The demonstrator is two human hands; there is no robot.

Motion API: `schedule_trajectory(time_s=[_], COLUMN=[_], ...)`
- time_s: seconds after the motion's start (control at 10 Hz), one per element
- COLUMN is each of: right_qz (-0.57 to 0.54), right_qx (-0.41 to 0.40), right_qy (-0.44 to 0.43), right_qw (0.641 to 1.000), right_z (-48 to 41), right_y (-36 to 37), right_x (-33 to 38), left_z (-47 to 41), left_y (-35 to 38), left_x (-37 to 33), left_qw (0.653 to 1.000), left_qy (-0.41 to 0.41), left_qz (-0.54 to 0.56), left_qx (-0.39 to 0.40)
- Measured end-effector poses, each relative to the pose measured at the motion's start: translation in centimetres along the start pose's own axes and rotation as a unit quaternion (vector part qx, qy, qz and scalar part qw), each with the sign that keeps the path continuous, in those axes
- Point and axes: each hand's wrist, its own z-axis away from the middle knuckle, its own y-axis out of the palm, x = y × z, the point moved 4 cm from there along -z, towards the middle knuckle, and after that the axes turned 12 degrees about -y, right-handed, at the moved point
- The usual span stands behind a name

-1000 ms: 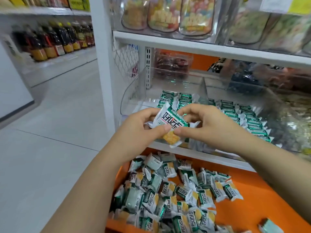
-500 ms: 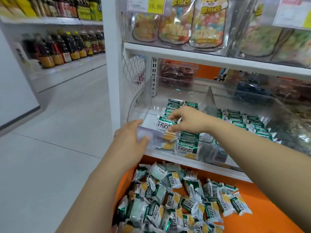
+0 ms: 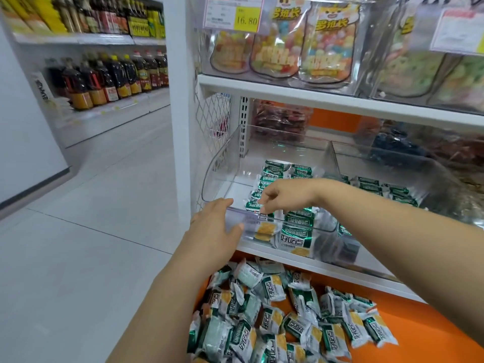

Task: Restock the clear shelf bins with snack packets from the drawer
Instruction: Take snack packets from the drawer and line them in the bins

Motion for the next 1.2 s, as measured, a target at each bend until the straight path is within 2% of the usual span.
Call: schedule_trajectory(time_s=[0.1, 0.5, 0.7, 1.1, 1.2], right_qz=[-0.028, -0.006, 0.094, 0.021, 0.014], right_qx=[0.001, -0.005, 0.049, 0.002, 0.021], right_qy=[0.008, 0.017, 0.044, -0.004, -0.001], right_qw=[1.000, 1.000, 0.993, 1.000, 1.000], right_z=[0.0, 0.1, -0.6, 0.5, 1.1], right_y=[0.6, 1.2, 1.0, 0.6, 0.1], right_x=[0.0, 1.1, 2.0, 1.2, 1.0], left_z=[0.0, -0.1, -0.2, 0.0, 0.0], left_y=[0.1, 0.2, 0.3, 0.2, 0.2], left_x=[0.0, 0.4, 0.5, 0.3, 0.4], left_qw=[1.000, 1.000, 1.000, 0.999, 0.999], left_qy=[0.002, 0.002, -0.002, -0.006, -0.005], left_qz=[-0.009, -0.028, -0.030, -0.040, -0.038], left_qx=[0.001, 0.002, 0.004, 0.007, 0.007])
